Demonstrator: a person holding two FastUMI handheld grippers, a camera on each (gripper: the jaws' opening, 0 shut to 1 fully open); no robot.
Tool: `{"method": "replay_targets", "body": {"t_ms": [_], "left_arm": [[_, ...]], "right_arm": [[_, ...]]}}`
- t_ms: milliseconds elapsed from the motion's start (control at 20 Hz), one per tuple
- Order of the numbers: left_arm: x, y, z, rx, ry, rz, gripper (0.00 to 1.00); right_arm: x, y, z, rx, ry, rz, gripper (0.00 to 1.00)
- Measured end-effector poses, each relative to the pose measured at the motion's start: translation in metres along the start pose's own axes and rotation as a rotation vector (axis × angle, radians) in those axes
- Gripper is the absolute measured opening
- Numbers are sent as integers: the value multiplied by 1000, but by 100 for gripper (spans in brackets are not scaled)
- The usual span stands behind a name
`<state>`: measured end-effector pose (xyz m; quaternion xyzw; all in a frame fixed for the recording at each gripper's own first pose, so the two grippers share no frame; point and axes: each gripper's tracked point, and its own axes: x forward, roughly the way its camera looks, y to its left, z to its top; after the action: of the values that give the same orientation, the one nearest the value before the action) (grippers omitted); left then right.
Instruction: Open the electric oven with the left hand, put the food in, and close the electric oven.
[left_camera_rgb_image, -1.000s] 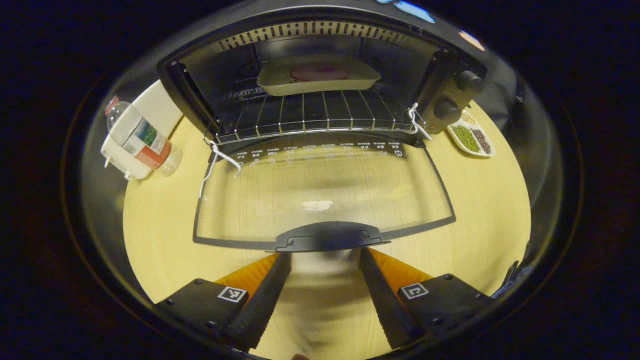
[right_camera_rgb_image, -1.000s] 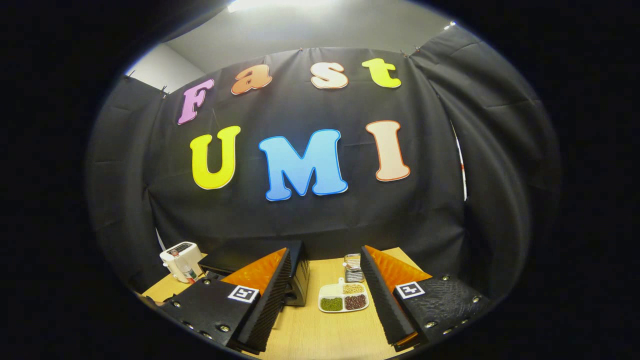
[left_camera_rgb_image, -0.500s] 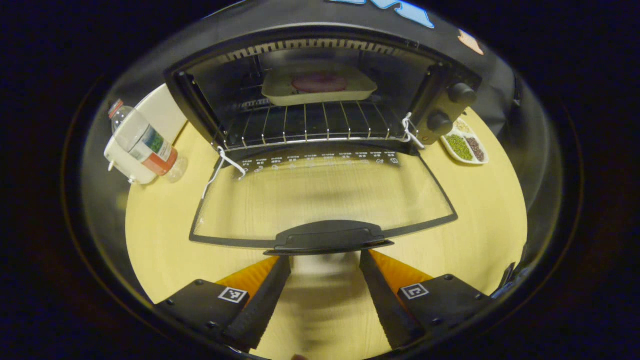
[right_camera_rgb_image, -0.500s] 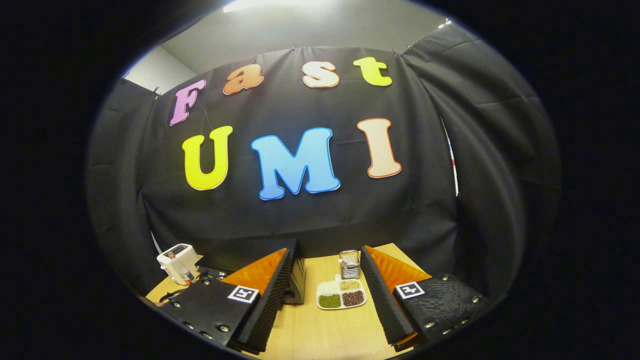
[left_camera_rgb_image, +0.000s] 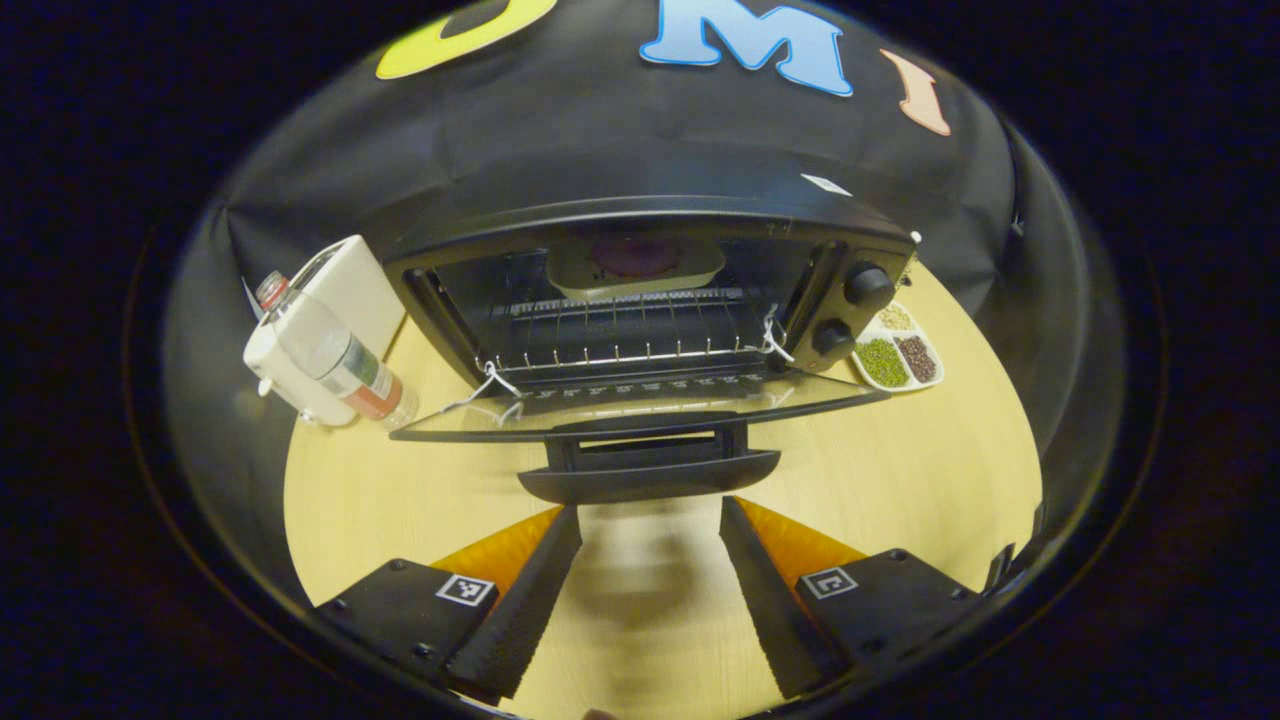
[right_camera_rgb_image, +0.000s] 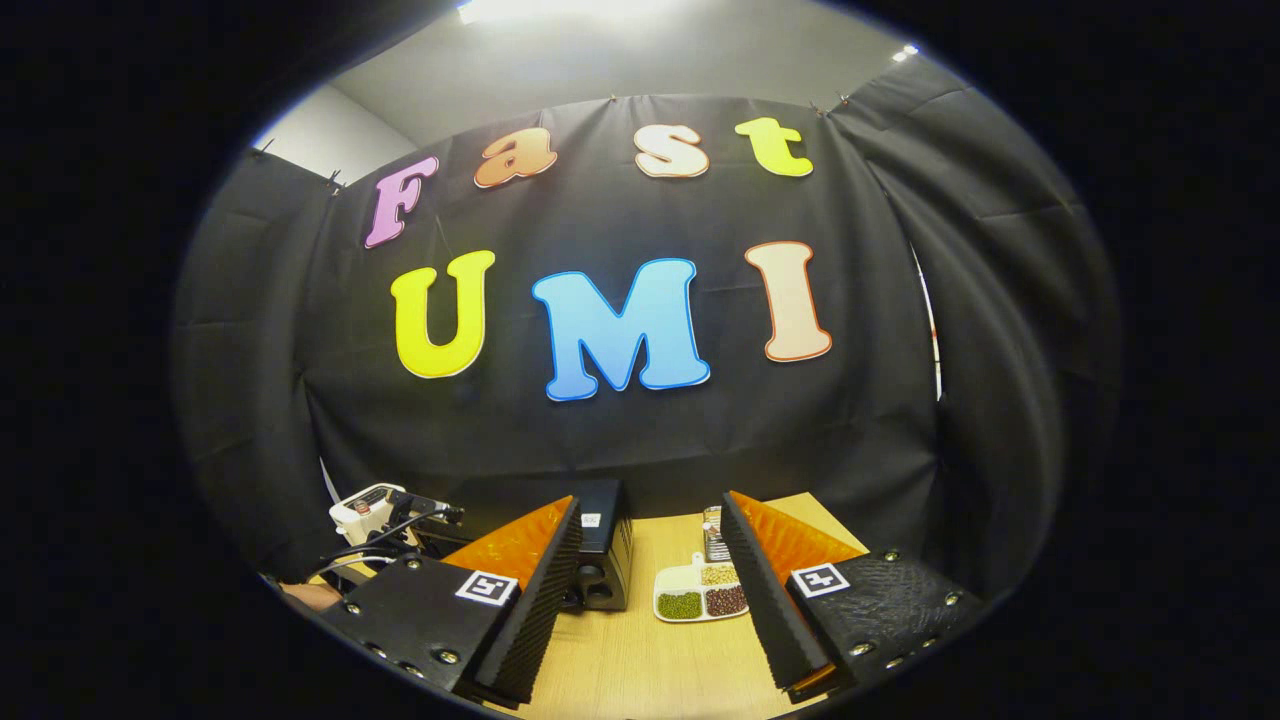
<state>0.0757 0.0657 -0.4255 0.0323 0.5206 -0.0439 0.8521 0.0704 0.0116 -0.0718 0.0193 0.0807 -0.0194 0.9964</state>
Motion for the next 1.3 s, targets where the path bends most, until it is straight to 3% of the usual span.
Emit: {"method": "replay_targets", "body": {"t_ms": [500,600,700,850,900,1000,1100,1250,1300], "left_arm": [[-4,2,24,21,-47,54,96],[-4,6,34,36,-75,82,100],[-3,7,52,37,-107,93,96],[-11,5,70,34,-153,113,100],[-16,2,77,30,-175,117,96],[-38,-6,92,21,-257,117,100],[-78,-18,111,22,-380,107,96],[-158,-42,145,10,-638,74,100],[-189,-46,152,7,-727,69,95]], "right_arm": [[-2,-36,-6,12,21,-34,84],[0,-41,-7,5,25,-36,84],[0,-45,-8,1,30,-32,85],[2,-51,-12,-7,41,-25,84],[3,-52,-12,-9,43,-18,84],[7,-52,-14,-14,48,2,84],[12,-49,-14,-11,47,28,84],[19,-41,-7,-11,28,58,84],[20,-37,-2,-12,14,68,84]]}}
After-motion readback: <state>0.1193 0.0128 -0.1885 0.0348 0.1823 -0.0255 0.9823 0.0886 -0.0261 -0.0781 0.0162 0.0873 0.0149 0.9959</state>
